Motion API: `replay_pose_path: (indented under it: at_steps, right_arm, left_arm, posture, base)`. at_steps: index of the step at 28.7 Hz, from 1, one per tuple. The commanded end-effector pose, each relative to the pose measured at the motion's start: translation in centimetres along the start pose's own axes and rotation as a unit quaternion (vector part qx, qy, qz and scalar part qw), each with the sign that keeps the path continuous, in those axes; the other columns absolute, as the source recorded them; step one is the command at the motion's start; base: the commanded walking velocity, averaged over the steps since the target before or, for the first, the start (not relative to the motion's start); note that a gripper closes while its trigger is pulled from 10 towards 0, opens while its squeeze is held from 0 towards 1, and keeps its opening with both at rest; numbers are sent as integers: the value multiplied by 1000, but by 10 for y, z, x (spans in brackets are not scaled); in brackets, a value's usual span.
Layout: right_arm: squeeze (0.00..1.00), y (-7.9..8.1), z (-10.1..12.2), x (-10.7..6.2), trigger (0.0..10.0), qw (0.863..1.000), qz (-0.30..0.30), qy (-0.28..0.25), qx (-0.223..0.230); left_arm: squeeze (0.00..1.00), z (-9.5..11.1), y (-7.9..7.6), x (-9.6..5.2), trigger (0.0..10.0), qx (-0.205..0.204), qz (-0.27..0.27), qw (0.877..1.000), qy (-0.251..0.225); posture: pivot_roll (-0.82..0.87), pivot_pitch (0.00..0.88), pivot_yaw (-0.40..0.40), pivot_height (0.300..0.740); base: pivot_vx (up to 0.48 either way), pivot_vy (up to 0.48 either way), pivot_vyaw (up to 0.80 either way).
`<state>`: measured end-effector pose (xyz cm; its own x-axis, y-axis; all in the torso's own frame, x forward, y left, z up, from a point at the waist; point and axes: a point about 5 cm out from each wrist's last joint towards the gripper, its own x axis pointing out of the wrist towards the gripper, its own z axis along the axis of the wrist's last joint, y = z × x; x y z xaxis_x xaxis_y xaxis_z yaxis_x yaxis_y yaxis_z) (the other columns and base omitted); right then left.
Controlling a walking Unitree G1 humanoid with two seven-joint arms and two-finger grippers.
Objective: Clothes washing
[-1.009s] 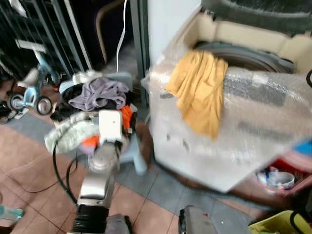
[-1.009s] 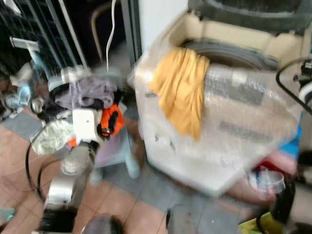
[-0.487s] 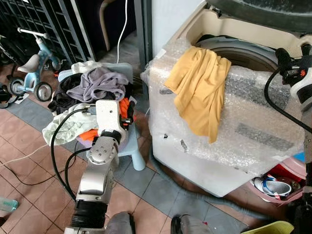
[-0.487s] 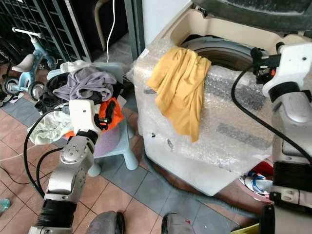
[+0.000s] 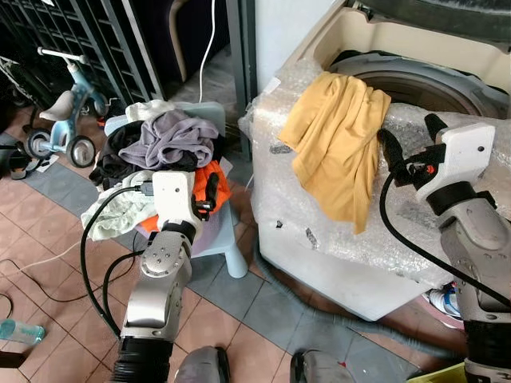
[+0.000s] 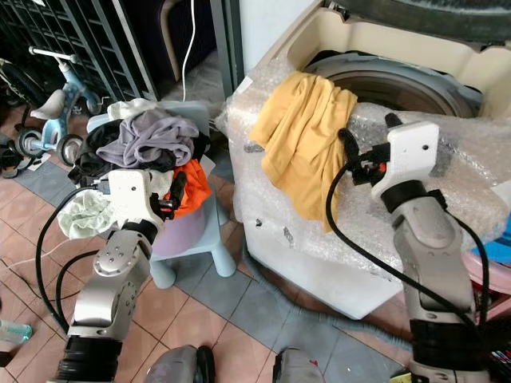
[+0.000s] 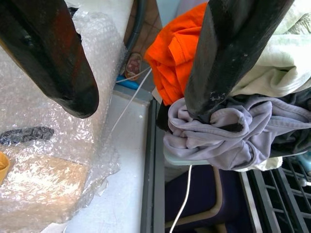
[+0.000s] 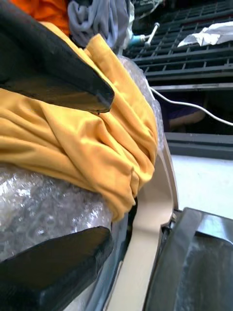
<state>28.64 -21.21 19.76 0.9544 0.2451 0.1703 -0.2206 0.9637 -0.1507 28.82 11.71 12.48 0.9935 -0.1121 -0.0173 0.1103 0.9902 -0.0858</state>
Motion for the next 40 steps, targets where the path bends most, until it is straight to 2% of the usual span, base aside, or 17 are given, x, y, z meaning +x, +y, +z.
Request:
replay_pose_path:
  at_steps: [1,5,6,9,15,16,17,18,19,20,21,22,23,26,33,38,40]
  right_arm:
    - [1000,7,-2,-4,10000,999,26,11,15]
    - [1000,9,-20,-20,10000,992,91,76,35]
    - [1000,9,-20,-20,10000,992,91,76,35]
    - [1000,6,-33,-32,10000,980,148,122,44]
    - [1000,8,-46,-38,10000,967,192,165,39]
    - [1000,12,-49,-36,7373,965,196,169,45]
    - [1000,14,-51,-35,6039,964,198,173,39]
    - [925,15,-56,-34,4353,962,198,187,27]
    - [651,15,-60,-33,2902,961,194,195,21]
    - [651,15,-61,-32,2902,961,191,201,19]
    - [459,16,-64,-31,2235,959,190,208,19]
    - [459,16,-65,-31,2235,959,190,211,20]
    - [0,18,-67,-31,0,957,191,218,21]
    - [0,20,-71,-30,0,953,189,237,24]
    - [0,19,-78,-29,0,945,175,275,-10]
    - [0,0,-72,-36,0,931,196,308,-23]
    - [0,-7,-67,-37,0,930,201,308,-3]
  left_arm:
    - [0,0,3,-2,10000,1,4,1000,1]
    - [0,-2,2,-2,10000,0,-11,1000,11]
    - [0,-2,2,-2,10000,0,-11,1000,11]
    - [0,-4,1,-2,10000,1,-12,1000,17]
    - [0,-5,-2,-3,10000,-2,-16,1000,22]
    - [0,-6,-2,-4,10000,-2,-15,1000,24]
    - [0,-7,-2,-4,10000,-2,-15,1000,24]
    - [0,-7,-1,-4,10000,-2,-14,1000,27]
    - [0,-8,-1,-4,10000,-2,-14,999,28]
    - [0,-8,-1,-4,10000,-1,-14,999,29]
    - [0,-8,-1,-4,10000,-2,-14,999,30]
    - [0,-8,-1,-4,10000,-2,-13,999,30]
    - [0,-8,-1,-4,10000,-2,-13,999,30]
    - [0,-8,0,-4,10000,-1,-10,999,31]
    - [0,-11,0,-7,10000,-1,-5,999,39]
    - [0,-13,2,-7,10000,1,-3,999,44]
    - [0,-14,3,-7,10000,1,-3,999,46]
  posture:
    - [-86,84,69,740]
    - [-89,88,65,740]
    - [-89,88,65,740]
    - [-92,93,63,740]
    - [-84,100,60,740]
    - [-82,102,60,740]
    - [-81,101,61,740]
    - [-78,102,60,740]
    - [-77,103,61,740]
    - [-77,103,61,740]
    - [-75,102,58,740]
    - [-75,102,58,740]
    - [-73,102,56,740]
    - [-72,101,55,740]
    - [-69,100,52,740]
    - [-70,99,51,740]
    - [-72,99,51,740]
  base:
    - [0,0,0]
    - [0,0,0]
    - [0,0,0]
    - [0,0,0]
    - [0,0,0]
    - [0,0,0]
    - [0,0,0]
    - [0,0,0]
    - [0,0,0]
    - [0,0,0]
    - [0,0,0]
    - [0,0,0]
    - [0,0,0]
    - [0,0,0]
    - [0,0,0]
    - [0,0,0]
    - [0,0,0]
